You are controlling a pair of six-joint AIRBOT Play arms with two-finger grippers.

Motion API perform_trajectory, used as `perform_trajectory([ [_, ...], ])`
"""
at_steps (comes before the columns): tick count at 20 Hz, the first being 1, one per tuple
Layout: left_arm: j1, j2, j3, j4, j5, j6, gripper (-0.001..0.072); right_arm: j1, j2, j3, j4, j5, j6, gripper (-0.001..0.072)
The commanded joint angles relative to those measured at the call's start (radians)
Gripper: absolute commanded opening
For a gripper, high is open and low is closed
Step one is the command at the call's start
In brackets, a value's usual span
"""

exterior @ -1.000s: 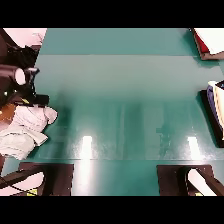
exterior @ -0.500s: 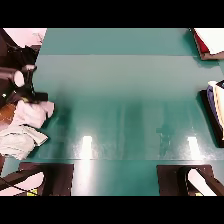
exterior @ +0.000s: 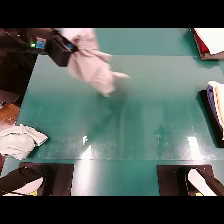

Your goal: Fold the shirts.

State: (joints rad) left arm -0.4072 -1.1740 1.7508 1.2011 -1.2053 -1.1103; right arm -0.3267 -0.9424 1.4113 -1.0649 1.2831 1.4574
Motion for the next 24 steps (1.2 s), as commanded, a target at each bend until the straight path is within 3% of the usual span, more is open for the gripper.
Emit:
perform_trajectory([
  [1, -0.135, -0.046, 0.045, -0.074, -0.001, 0.071, 0.0021, 0.001, 0.001, 0.040, 0.000, 0.002, 0.000, 0.0014],
  [5, -0.139, -0.199, 0.045, -0.073, 0.022, 0.067, 0.0022, 0.001, 0.001, 0.040, 0.000, 0.035, 0.000, 0.0014],
  [7, -0.139, -0.283, 0.045, -0.077, 0.042, 0.019, 0.0025, 0.001, 0.001, 0.040, 0.000, 0.036, 0.000, 0.0014],
  [8, -0.139, -0.313, 0.045, -0.078, 0.042, -0.013, 0.0220, 0.001, 0.001, 0.040, 0.000, 0.036, 0.000, 0.0014],
  [9, -0.138, -0.333, 0.045, -0.076, 0.042, -0.044, 0.0568, 0.001, 0.001, 0.040, 0.000, 0.036, 0.000, 0.0014],
  [10, -0.132, -0.338, 0.043, -0.066, 0.041, -0.056, 0.0643, 0.001, 0.000, 0.040, -0.001, 0.036, 0.000, 0.0014],
  [12, -0.097, -0.320, 0.043, -0.011, -0.013, -0.078, 0.0643, 0.001, 0.000, 0.040, -0.002, 0.036, 0.000, 0.0014],
  [14, -0.024, -0.284, 0.013, -0.002, -0.116, -0.156, 0.0642, 0.001, 0.001, 0.040, -0.002, 0.037, 0.000, 0.0014],
  [16, 0.053, -0.219, -0.137, -0.009, -0.192, -0.197, 0.0643, 0.001, 0.000, 0.040, -0.001, 0.036, 0.000, 0.0014],
  [21, 0.159, 0.068, -0.819, -0.016, -0.091, -0.203, 0.0643, 0.001, 0.000, 0.040, -0.001, 0.035, 0.000, 0.0014],
  [24, 0.158, 0.180, -1.073, -0.103, -0.004, -0.198, 0.0643, 0.001, 0.000, 0.040, -0.001, 0.035, 0.000, 0.0014],
])
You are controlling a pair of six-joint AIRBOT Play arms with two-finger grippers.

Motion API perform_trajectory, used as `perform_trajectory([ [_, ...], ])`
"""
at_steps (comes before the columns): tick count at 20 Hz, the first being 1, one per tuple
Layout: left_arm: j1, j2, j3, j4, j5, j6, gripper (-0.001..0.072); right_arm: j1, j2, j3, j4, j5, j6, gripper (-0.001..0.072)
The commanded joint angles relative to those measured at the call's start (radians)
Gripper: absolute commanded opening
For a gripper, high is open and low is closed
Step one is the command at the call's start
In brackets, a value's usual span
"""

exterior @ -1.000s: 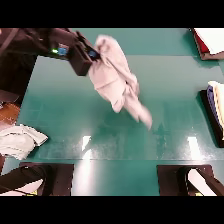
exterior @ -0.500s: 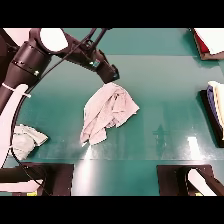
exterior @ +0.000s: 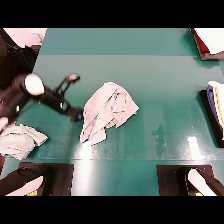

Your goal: Fold the shirts.

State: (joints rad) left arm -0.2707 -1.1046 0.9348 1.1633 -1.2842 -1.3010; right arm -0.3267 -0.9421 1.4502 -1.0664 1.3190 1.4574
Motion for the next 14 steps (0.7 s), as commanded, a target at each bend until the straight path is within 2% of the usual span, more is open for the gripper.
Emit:
perform_trajectory([
  [1, 0.022, 0.114, -0.303, -0.094, 0.097, 0.002, 0.0643, 0.001, 0.000, 0.001, 0.001, 0.000, 0.000, 0.0014],
  [7, 0.022, 0.114, -0.417, -0.121, 0.224, 0.002, 0.0643, 0.001, 0.000, 0.001, 0.001, 0.021, 0.000, 0.0014],
  [9, 0.022, 0.114, -0.418, -0.173, 0.270, 0.038, 0.0642, 0.001, 0.000, 0.000, 0.001, 0.020, 0.000, 0.0014],
  [14, 0.022, 0.113, -0.418, -0.242, 0.306, 0.053, 0.0641, 0.001, 0.000, 0.000, 0.001, 0.026, 0.000, 0.0014],
])
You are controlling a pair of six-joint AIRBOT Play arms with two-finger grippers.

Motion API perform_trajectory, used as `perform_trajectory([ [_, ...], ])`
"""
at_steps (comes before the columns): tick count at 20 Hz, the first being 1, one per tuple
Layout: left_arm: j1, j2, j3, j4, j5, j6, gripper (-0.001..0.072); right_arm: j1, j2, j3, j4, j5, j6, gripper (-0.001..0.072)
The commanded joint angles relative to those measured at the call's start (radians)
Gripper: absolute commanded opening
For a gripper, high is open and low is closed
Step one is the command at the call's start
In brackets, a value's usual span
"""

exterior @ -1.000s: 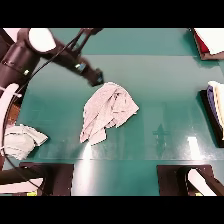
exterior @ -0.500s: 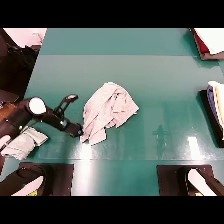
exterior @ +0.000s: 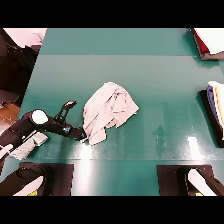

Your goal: Fold the shirts.

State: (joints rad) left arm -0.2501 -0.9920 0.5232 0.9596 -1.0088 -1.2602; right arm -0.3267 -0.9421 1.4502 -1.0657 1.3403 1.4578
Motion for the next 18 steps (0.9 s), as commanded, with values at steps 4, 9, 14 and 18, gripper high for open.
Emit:
perform_trajectory([
  [4, 0.001, 0.001, -0.007, -0.032, 0.009, 0.012, 0.0389, 0.001, 0.000, 0.000, 0.000, 0.006, 0.000, 0.0014],
  [9, 0.001, 0.001, -0.007, -0.032, 0.002, 0.029, 0.0284, 0.001, 0.000, 0.000, 0.000, 0.010, 0.000, 0.0014],
  [14, 0.002, 0.001, 0.000, -0.009, -0.042, 0.019, 0.0020, 0.003, 0.000, 0.000, 0.002, 0.035, 0.001, 0.0014],
  [18, 0.001, 0.003, 0.222, 0.259, -0.275, -0.051, 0.0020, 0.153, 0.000, -0.099, 0.003, 0.068, 0.001, 0.0017],
])
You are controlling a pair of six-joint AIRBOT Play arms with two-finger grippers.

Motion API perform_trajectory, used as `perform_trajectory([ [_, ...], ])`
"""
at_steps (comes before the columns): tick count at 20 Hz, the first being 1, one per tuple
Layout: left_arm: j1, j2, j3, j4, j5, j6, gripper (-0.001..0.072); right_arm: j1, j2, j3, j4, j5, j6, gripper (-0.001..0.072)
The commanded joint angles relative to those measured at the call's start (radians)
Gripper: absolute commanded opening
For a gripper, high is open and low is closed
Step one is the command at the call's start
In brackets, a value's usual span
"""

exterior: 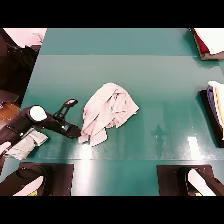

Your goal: Fold the shirts.

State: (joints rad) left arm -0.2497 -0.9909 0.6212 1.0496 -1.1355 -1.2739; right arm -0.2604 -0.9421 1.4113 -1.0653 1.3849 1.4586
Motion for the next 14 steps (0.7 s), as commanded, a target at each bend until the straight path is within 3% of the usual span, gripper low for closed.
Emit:
perform_trajectory([
  [1, 0.001, 0.006, 0.207, 0.229, -0.197, -0.037, 0.0020, 0.153, 0.000, -0.117, 0.002, 0.013, 0.000, 0.0055],
  [2, 0.001, 0.011, 0.280, 0.264, -0.220, -0.038, 0.0021, 0.227, 0.000, -0.189, 0.002, -0.023, 0.018, 0.0269],
  [3, 0.001, 0.011, 0.356, 0.282, -0.224, -0.041, 0.0021, 0.297, -0.011, -0.265, 0.003, -0.071, 0.040, 0.0371],
  [5, 0.001, 0.011, 0.467, 0.279, -0.203, -0.055, 0.0021, 0.403, -0.074, -0.395, 0.054, -0.166, 0.044, 0.0371],
  [10, 0.001, 0.011, 0.545, 0.279, -0.186, -0.065, 0.0021, 0.494, -0.344, -0.567, 0.397, -0.414, -0.039, 0.0370],
  [14, 0.001, 0.011, 0.545, 0.278, -0.189, -0.065, 0.0022, 0.555, -0.498, -0.568, 0.428, -0.475, -0.077, 0.0370],
])
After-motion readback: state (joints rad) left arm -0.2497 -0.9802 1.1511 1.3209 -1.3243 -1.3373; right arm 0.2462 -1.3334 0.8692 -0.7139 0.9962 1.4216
